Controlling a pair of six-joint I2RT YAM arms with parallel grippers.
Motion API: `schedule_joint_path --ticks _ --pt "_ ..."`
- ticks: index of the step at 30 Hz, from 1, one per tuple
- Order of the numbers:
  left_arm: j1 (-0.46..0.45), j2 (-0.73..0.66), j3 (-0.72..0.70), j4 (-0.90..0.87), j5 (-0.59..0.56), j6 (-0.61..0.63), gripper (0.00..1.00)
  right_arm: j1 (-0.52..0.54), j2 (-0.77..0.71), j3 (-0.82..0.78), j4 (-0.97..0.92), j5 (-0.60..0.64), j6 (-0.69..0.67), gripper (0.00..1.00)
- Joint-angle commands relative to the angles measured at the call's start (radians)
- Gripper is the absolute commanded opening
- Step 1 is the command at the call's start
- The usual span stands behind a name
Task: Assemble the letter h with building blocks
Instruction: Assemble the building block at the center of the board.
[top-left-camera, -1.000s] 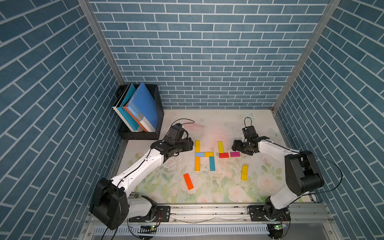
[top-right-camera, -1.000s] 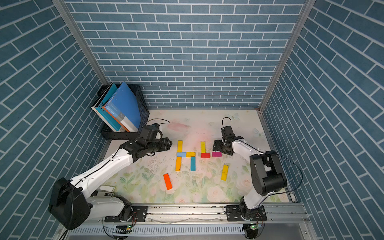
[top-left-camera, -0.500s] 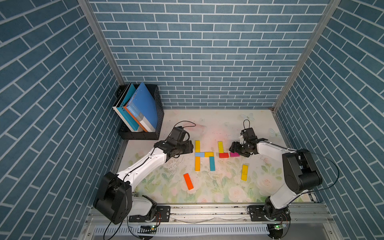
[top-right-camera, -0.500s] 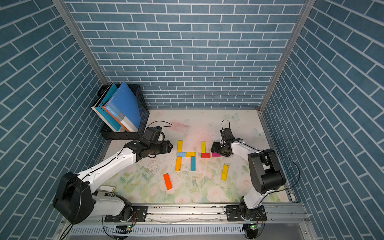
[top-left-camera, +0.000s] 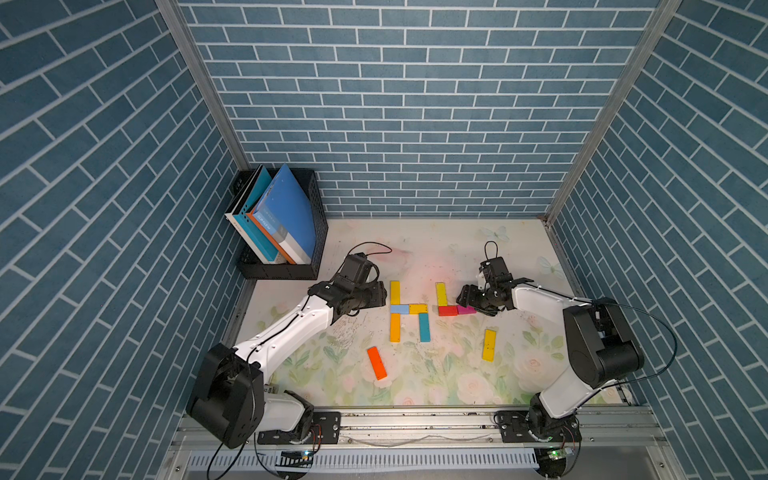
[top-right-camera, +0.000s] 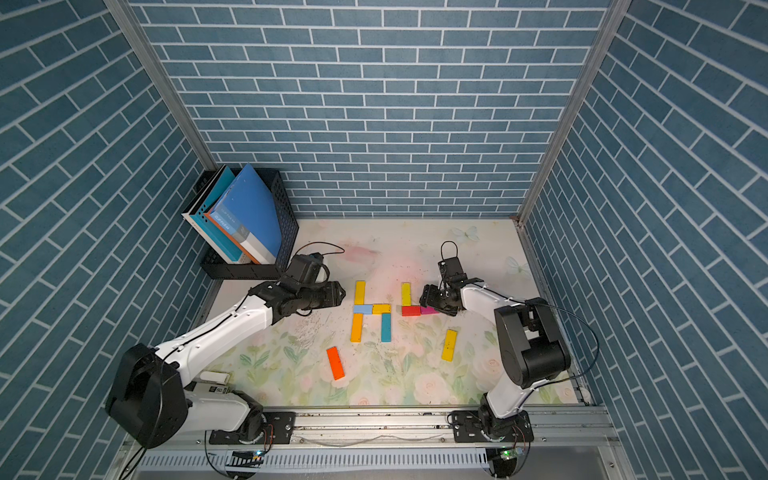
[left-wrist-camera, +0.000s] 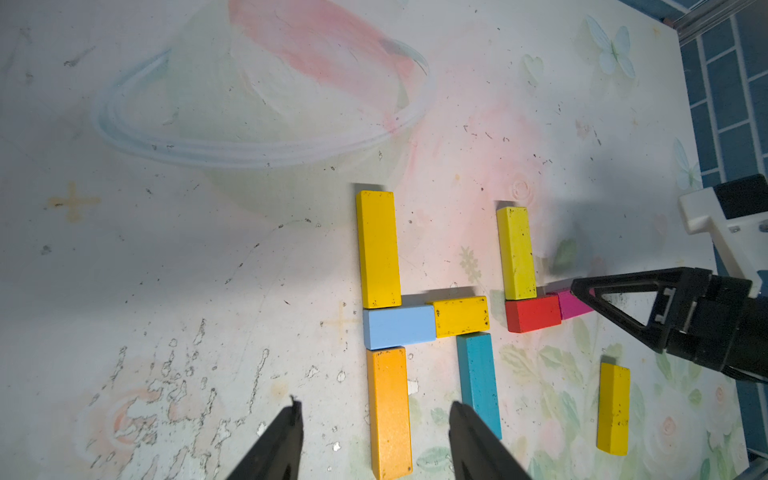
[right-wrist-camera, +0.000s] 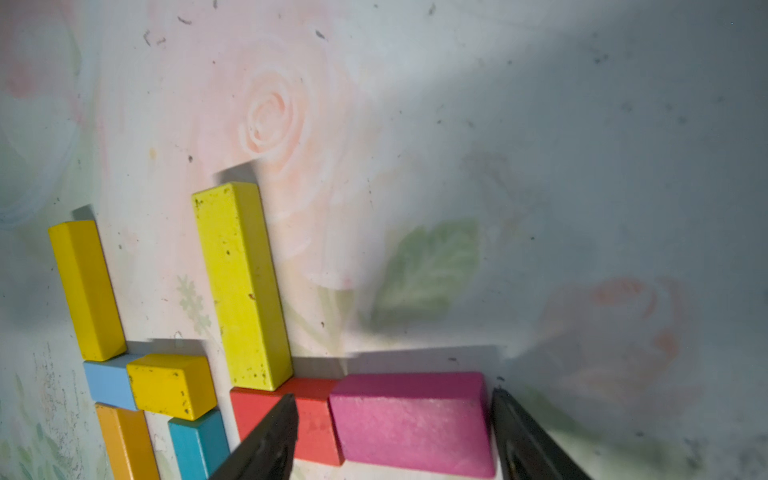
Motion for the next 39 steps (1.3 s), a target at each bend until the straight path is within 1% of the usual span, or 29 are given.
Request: schedule_joint_path --ticks 1,29,39 --pt "0.008 0.002 -0.014 0.001 0.004 0.012 0.61 0.007 -0.009 -0.012 -0.001 0.008 0.039 0.74" --pt "0.009 0.001 -0.017 -0.002 -0.002 0.012 0.62 0.010 -0.044 -0.025 -0.007 -0.015 0.064 0.74" --pt "0.009 0.005 -0.005 -0.008 -0.005 0.013 0.62 0.009 -0.068 0.015 -0.074 0.038 0.063 0.74"
